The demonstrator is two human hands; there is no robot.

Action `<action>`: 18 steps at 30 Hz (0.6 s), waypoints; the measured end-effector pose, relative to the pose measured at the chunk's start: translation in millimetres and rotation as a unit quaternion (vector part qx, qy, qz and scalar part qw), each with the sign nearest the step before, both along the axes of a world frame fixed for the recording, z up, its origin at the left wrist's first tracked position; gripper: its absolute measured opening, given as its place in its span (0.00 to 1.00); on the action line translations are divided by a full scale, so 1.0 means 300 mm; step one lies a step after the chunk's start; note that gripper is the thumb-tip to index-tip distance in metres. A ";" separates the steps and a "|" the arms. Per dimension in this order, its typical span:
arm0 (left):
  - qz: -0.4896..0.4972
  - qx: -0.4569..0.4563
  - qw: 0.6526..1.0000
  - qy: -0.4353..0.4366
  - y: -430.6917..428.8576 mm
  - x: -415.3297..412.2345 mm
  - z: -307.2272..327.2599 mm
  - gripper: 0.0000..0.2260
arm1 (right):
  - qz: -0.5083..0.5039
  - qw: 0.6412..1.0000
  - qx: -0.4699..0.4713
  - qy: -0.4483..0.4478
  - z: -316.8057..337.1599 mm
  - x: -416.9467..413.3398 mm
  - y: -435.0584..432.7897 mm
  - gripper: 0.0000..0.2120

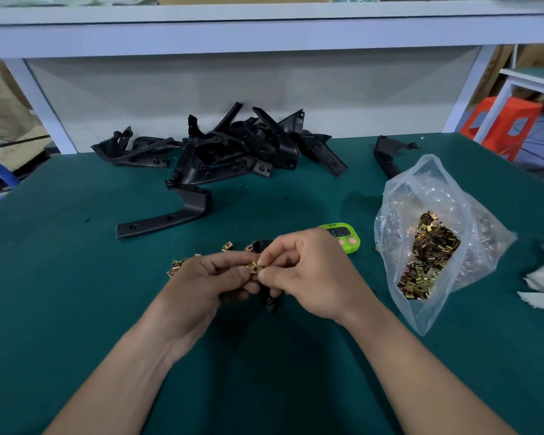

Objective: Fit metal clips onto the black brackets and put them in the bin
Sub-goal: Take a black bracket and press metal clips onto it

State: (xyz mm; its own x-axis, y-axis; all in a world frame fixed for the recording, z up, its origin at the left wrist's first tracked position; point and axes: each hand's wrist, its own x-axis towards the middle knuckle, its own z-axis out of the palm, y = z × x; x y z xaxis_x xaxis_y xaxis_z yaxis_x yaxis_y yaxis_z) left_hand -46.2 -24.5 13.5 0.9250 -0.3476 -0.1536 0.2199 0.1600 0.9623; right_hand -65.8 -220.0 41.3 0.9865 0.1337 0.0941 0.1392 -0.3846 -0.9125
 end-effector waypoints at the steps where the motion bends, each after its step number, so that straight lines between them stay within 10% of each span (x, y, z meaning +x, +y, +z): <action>1: 0.003 -0.007 1.000 0.017 0.001 0.000 0.002 0.11 | 0.000 1.000 -0.011 -0.010 -0.001 -0.002 0.002 0.06; 10: 0.232 0.116 0.964 -0.053 -0.012 -0.004 0.018 0.12 | -0.022 0.983 -0.142 -0.110 -0.026 -0.006 0.032 0.04; 18: 0.167 0.103 0.977 -0.085 -0.039 -0.026 0.025 0.16 | -0.050 0.985 -0.109 -0.120 -0.034 -0.001 0.030 0.04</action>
State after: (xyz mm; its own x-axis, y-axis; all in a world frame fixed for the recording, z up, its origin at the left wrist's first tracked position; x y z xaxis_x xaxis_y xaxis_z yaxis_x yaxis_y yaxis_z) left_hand -53.8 -36.3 20.9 0.9997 0.0008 -0.0224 0.0224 -0.0063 0.9997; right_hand -66.0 -210.9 31.1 0.9485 0.0808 0.3063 0.2930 -0.5909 -0.7517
